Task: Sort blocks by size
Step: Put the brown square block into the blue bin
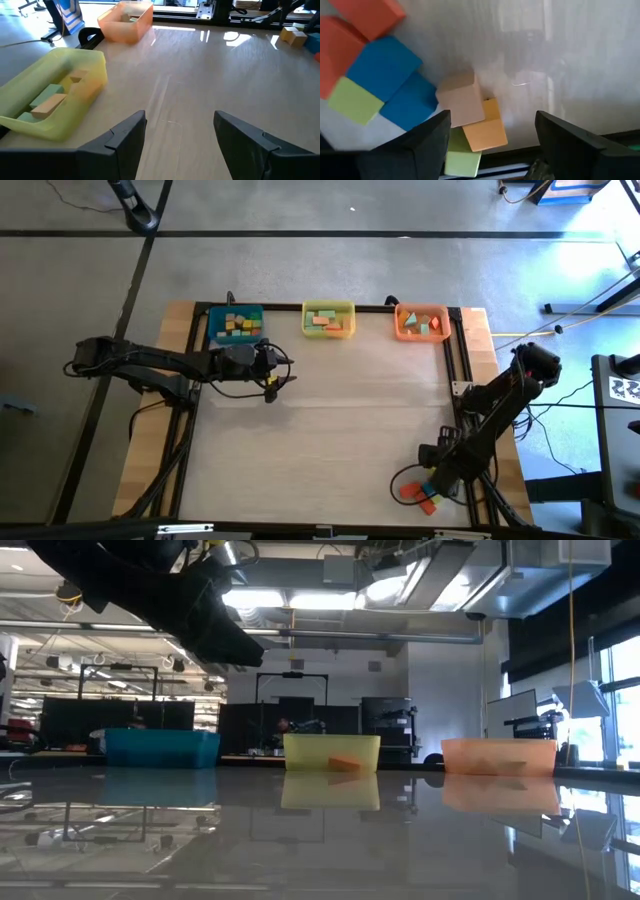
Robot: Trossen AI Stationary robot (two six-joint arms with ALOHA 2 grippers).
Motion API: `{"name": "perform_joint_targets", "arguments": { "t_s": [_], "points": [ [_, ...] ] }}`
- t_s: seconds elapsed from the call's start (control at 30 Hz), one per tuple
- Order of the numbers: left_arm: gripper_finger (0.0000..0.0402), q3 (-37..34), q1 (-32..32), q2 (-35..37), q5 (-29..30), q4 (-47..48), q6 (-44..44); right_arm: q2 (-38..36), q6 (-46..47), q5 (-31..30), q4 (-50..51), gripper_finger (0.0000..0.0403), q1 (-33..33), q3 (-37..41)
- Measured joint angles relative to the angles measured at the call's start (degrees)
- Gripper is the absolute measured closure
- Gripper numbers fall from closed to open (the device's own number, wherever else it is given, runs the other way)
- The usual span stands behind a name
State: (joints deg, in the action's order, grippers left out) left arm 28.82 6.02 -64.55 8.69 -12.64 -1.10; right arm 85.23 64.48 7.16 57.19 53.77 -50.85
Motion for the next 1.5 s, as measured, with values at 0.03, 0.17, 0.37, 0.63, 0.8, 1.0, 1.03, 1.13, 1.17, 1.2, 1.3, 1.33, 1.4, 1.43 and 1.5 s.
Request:
{"name": "perform_joint_targets", "arguments": {
  "t_s": [0.03,0.17,0.37,0.63,0.8,1.0,1.03,1.13,1.17,1.2,1.3,1.33,1.4,1.43,1.5],
  "points": [
    [0.0180,0.0,0.0,0.0,0.2,0.0,0.0,0.8,-0.7,0.1,0.0,0.0116,0.0,0.0],
    [0.0180,0.0,0.0,0.0,0.5,0.1,0.0,3.3,-4.0,1.6,0.0,0.0116,-0.2,-0.3],
    [0.0180,0.0,0.0,0.0,0.5,0.1,1.0,3.9,-5.2,-0.3,0.1,0.0116,-0.6,-0.2],
    [0.0180,0.0,0.0,0.0,0.5,0.2,1.0,4.0,-11.7,-4.6,-0.1,0.0116,-6.4,-0.2],
    [0.0180,0.0,0.0,0.0,0.5,0.7,-0.2,4.0,-16.9,-6.8,-0.2,0.0116,-12.4,-0.1],
    [0.0180,0.0,0.0,0.0,0.5,2.2,-0.4,4.2,-23.3,-8.3,2.1,0.0116,-18.5,-2.1],
    [0.0180,0.0,0.0,0.0,0.5,2.4,-0.4,4.4,-24.7,-8.8,3.0,0.0116,-19.1,-2.9],
    [0.0180,0.0,0.0,0.0,0.5,2.9,-1.0,4.3,-27.9,-10.4,6.7,0.0116,-20.5,-6.5],
    [0.0180,0.0,0.0,0.0,0.5,3.1,-1.3,4.3,-28.6,-10.4,7.8,0.0116,-20.8,-7.8],
    [0.0180,0.0,0.0,0.0,0.5,3.3,-1.6,4.3,-28.8,-9.9,8.8,0.0116,-21.0,-8.7],
    [0.0180,0.0,0.0,0.0,0.5,3.4,-1.7,4.3,-28.8,-8.2,9.1,0.0116,-20.8,-10.0],
    [0.0180,0.0,0.0,0.0,0.5,3.4,-1.7,4.3,-28.8,-8.7,8.6,0.0116,-20.8,-9.9],
    [0.0180,0.0,0.0,0.0,0.5,3.2,-1.5,4.3,-27.9,-9.1,6.7,0.0116,-20.8,-8.8],
    [0.0180,0.0,0.0,0.0,0.5,3.1,-1.5,4.3,-27.6,-8.8,5.4,0.0116,-20.8,-8.0],
    [0.0180,0.0,0.0,0.0,0.5,3.2,-1.5,4.3,-27.5,-7.2,2.6,0.0116,-20.8,-6.1]
  ]
}}
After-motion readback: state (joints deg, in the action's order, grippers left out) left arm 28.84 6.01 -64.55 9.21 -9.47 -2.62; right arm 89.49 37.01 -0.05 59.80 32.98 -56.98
